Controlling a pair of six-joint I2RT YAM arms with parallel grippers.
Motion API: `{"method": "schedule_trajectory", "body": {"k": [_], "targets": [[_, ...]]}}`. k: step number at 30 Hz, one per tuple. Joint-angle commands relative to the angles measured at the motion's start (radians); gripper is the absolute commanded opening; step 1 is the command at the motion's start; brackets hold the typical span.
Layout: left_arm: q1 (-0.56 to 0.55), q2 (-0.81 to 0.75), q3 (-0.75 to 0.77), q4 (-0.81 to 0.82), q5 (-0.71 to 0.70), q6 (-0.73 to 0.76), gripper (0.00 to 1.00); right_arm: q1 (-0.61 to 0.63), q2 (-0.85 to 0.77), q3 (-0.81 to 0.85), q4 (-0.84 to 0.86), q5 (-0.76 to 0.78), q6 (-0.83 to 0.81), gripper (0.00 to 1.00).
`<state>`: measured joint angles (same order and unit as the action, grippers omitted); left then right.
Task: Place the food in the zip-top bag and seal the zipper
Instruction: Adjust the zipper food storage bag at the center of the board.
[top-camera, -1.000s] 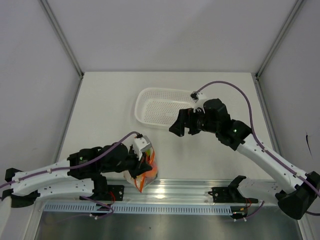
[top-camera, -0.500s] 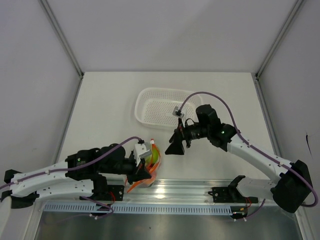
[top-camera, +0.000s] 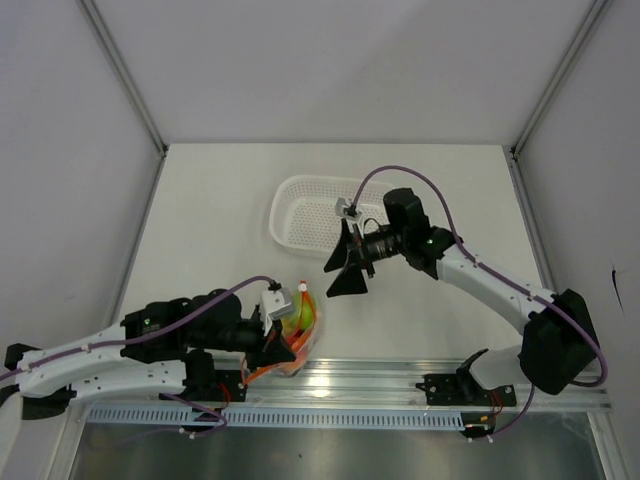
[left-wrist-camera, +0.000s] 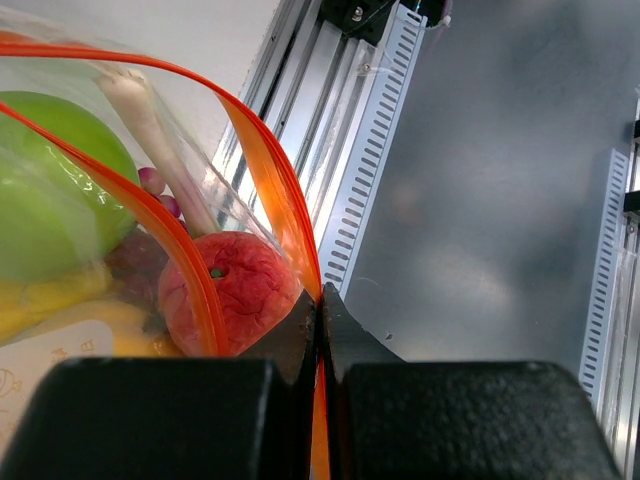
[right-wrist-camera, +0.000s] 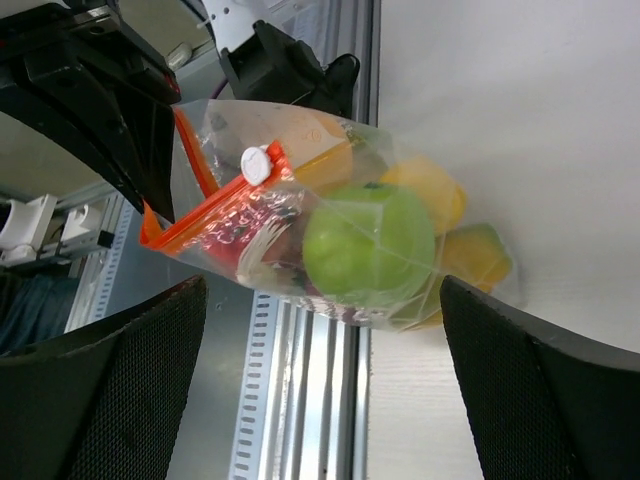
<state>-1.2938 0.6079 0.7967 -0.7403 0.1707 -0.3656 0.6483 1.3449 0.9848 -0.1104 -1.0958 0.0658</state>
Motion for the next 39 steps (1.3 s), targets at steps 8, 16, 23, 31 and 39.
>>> {"method": "schedule_trajectory", "body": {"k": [8, 16, 23, 31, 39], "targets": [[-0.006, -0.014, 0.024, -0.002, 0.042, -0.015, 0.01, -0.021, 0.206, 0.219, -0.024, -0.213, -0.158, 0.98], [-0.005, -0.022, 0.03, -0.011, 0.024, -0.015, 0.01, 0.031, 0.276, 0.242, -0.035, -0.286, -0.193, 0.94], [-0.004, -0.04, 0.029, -0.018, 0.004, -0.022, 0.01, 0.105, 0.298, 0.235, -0.054, -0.319, -0.215, 0.89], [-0.004, -0.048, 0.035, -0.024, -0.002, -0.03, 0.01, 0.137, 0.329, 0.233, -0.04, -0.355, -0.201, 0.77], [-0.004, -0.056, 0.03, -0.034, -0.016, -0.032, 0.01, 0.129, 0.391, 0.31, -0.314, -0.404, -0.414, 0.65]]}}
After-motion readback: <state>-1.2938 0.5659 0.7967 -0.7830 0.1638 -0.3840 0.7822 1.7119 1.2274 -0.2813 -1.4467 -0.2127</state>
